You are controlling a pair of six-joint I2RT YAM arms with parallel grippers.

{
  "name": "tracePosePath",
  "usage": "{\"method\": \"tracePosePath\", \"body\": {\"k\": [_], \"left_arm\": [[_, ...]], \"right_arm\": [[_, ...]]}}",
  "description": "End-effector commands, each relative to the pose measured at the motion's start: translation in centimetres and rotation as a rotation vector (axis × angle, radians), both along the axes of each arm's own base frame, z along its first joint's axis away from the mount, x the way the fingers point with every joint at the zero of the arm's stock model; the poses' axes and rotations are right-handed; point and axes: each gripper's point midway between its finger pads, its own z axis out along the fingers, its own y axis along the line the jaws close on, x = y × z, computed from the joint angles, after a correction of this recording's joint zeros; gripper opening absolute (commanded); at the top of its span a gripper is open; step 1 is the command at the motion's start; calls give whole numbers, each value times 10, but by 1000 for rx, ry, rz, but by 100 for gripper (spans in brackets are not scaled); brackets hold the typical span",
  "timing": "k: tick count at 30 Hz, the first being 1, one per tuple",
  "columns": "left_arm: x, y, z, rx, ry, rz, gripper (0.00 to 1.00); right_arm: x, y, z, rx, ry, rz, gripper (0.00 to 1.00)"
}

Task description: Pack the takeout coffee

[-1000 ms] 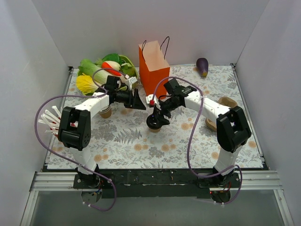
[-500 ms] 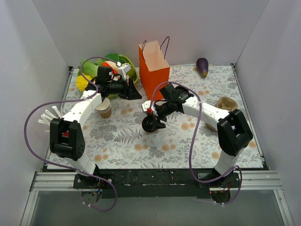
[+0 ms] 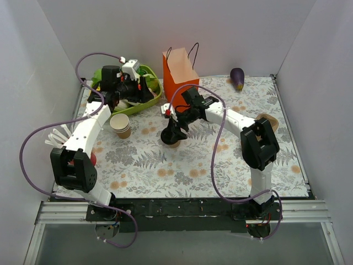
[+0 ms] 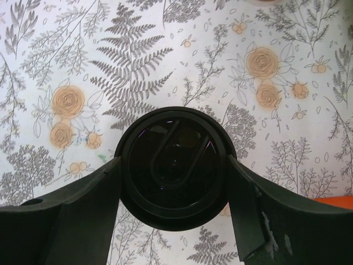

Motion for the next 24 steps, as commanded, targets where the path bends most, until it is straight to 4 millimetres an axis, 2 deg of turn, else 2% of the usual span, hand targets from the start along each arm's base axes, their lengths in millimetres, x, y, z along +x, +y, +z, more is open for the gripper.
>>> {"method": "tracePosePath", "body": {"k": [1, 2, 3, 5, 6, 11, 12, 13, 15, 17, 20, 24], "left_arm": [[8, 48, 57, 77, -151, 180, 56], [8, 52, 59, 94, -160, 183, 57], [8, 57, 61, 105, -167, 198, 57], [5, 61, 62, 123, -172, 201, 58], [4, 61, 60, 128, -168, 202, 58], [-3, 64, 59, 147, -156, 199, 58], [-3, 65, 60, 153, -158, 197, 58], [-3, 65, 60, 156, -158, 197, 58], [-3, 65, 60, 161, -156, 196, 58], [-3, 66, 60, 168, -157, 196, 58], [0, 67, 59, 177, -155, 197, 58], [0, 68, 53, 195, -149, 179, 59]], "right_arm": [[19, 27, 10, 71, 43, -58, 40], [24, 35, 19, 100, 33, -59, 40], [30, 44, 15, 116, 39, -66, 40], [38, 56, 22, 147, 70, -104, 40], [48, 67, 26, 185, 48, -113, 40], [74, 93, 33, 259, 91, -206, 40], [78, 96, 25, 257, 110, -220, 40], [85, 102, 33, 289, 93, -226, 40], [88, 107, 22, 277, 133, -257, 40], [95, 113, 26, 308, 99, -268, 41], [97, 116, 20, 303, 96, -280, 45], [99, 113, 16, 280, 106, -296, 56]]}}
